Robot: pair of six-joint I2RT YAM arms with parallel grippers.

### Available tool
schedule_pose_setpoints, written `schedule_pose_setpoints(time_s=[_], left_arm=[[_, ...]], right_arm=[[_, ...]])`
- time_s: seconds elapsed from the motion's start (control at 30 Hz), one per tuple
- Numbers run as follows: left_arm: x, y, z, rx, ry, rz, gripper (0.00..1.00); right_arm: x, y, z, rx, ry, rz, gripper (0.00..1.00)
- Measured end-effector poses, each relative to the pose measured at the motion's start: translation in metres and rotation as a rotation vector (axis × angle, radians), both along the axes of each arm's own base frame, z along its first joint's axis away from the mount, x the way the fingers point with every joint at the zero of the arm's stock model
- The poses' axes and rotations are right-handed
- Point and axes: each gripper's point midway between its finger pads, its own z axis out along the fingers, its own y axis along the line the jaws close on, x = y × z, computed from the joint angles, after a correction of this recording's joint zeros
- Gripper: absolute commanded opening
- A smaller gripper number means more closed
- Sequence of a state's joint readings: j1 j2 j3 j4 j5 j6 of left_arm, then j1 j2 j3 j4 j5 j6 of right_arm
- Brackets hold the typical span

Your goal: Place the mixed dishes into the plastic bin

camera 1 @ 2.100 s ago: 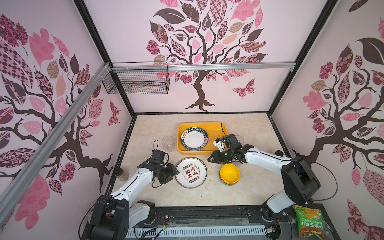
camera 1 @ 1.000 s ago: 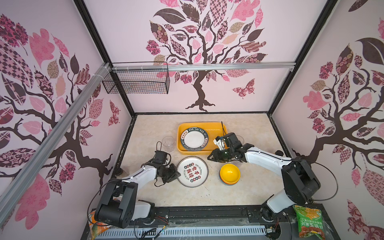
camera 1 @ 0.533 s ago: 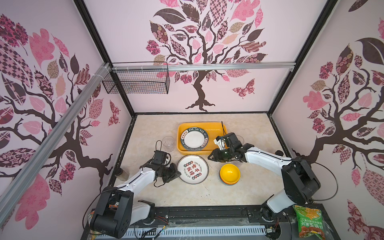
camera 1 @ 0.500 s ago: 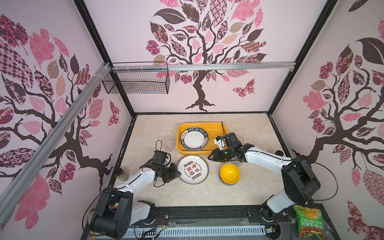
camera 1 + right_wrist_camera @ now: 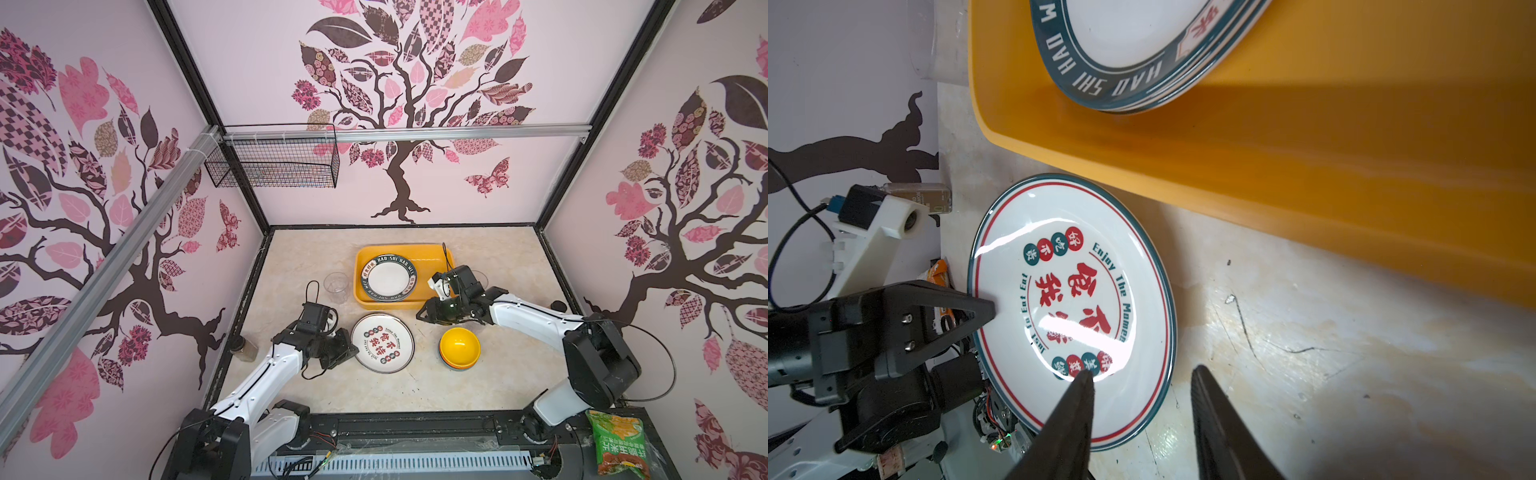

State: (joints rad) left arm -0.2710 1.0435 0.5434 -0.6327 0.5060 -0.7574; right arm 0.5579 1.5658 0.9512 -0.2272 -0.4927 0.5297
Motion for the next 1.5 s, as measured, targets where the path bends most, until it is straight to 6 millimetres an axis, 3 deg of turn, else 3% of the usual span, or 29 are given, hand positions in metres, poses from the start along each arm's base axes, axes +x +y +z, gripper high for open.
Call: schedule_pose_setpoints(time_s=[0.33,0.57,0.9,1.17,1.43,1.5], left_arm=[[-0.003,-0.008,0.044,-0.087,-0.111,-0.022,0.0],[0.004,-0.012,0.07,-0.134,-0.173,-0.011,0.0],[0.02,-0.018,0.089,-0.195,-0.228,0.023,0.0],[0.031,-0.023,0.097,-0.239,-0.246,0.045,0.0],[0.036,-0.024,0.099,-0.262,-0.236,0.071,0.0],[0.039,-0.024,0.102,-0.271,-0.249,0.073,0.06]], right_arm=[[0.004,0.0,0.011,0.0,-0.02,-0.008,0.42],[0.006,0.001,0.035,0.032,-0.065,-0.012,0.43],[0.004,0.009,0.052,0.101,-0.067,-0.001,0.4],[0.005,0.016,0.062,0.154,-0.068,0.011,0.25],[0.012,0.022,0.082,0.206,-0.087,0.011,0.02],[0.014,0.022,0.086,0.212,-0.093,0.005,0.0]])
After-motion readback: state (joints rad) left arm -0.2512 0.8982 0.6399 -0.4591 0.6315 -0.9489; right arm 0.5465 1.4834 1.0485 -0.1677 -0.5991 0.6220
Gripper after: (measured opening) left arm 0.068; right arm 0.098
